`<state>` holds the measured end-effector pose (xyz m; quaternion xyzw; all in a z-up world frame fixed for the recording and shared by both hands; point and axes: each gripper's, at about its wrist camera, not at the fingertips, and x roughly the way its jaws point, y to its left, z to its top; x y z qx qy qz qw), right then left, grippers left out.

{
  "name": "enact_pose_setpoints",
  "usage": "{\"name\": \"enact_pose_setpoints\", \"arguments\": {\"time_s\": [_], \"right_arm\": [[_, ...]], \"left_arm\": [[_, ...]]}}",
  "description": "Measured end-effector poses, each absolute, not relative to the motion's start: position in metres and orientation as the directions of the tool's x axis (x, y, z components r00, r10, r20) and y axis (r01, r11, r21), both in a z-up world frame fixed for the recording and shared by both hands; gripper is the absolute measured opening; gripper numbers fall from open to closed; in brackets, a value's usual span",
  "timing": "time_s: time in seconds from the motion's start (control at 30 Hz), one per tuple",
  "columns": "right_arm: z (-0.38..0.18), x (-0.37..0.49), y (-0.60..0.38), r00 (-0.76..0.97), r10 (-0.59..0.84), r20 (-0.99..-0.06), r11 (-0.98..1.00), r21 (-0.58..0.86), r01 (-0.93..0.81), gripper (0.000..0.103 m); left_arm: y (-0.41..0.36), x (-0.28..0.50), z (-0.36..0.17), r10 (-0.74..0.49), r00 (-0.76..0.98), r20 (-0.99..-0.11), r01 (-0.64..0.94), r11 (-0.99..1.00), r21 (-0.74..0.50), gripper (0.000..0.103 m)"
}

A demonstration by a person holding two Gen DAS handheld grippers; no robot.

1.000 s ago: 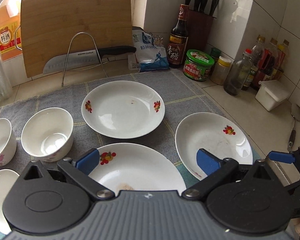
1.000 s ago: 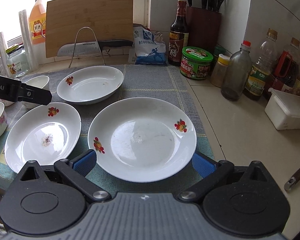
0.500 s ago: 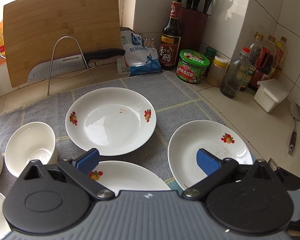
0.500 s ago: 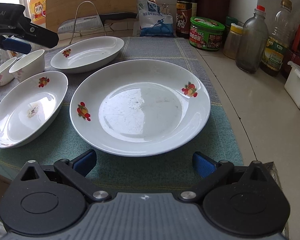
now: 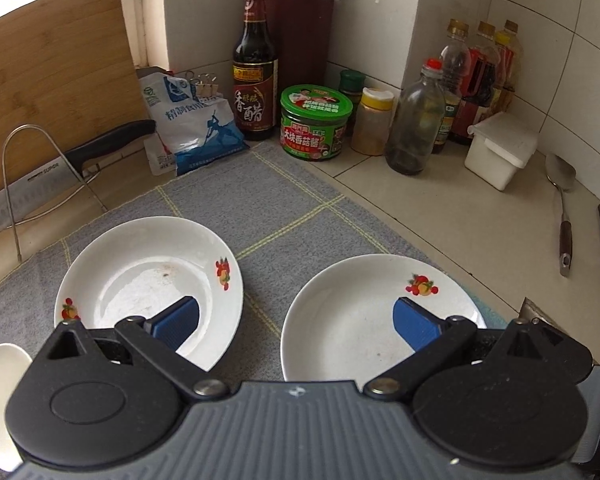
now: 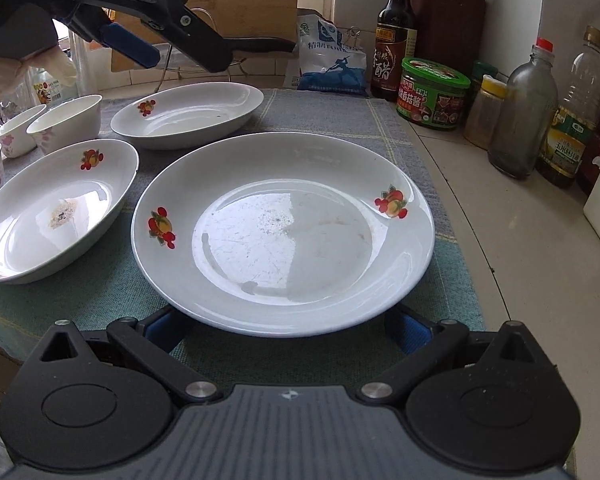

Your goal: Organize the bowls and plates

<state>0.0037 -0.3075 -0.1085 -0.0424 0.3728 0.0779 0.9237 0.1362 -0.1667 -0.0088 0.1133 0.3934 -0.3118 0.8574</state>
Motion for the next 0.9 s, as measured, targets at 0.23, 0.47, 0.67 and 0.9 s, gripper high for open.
{"name": "enact_pose_setpoints", "arguments": {"time_s": [0.23,0.47,0.67,0.9], "right_arm": [[-0.110,0.001,-0.308,0.725,0.109,-0.680,0.985,-0.022,-0.169,0.103],[-0.109,-0.001,-0.307,0.730,0.103,-0.675,0.987,-0.021,-0.160,0.103],[-0.111,-0.003,-0.307,0.741,0.109,-0.662,0.986,-0.023,-0.165,0.103],[-0.111,-0.005,-0.307,0.747,0.119,-0.654,0.984,-0.022,-0.177,0.103]], "left_arm": [[-0.209,0.162,-0.034,-0.469,0.385,-0.795,0.716,0.696,-0.063,0.102],[-0.233,0.177,-0.056,-0.442,0.257,-0.860,0.779,0.621,-0.086,0.086],[-0.245,0.188,-0.059,-0.411,0.192,-0.891,0.821,0.565,-0.084,0.075],[-0.255,0.196,-0.069,-0.361,0.133,-0.923,0.859,0.506,-0.074,0.071]]}}
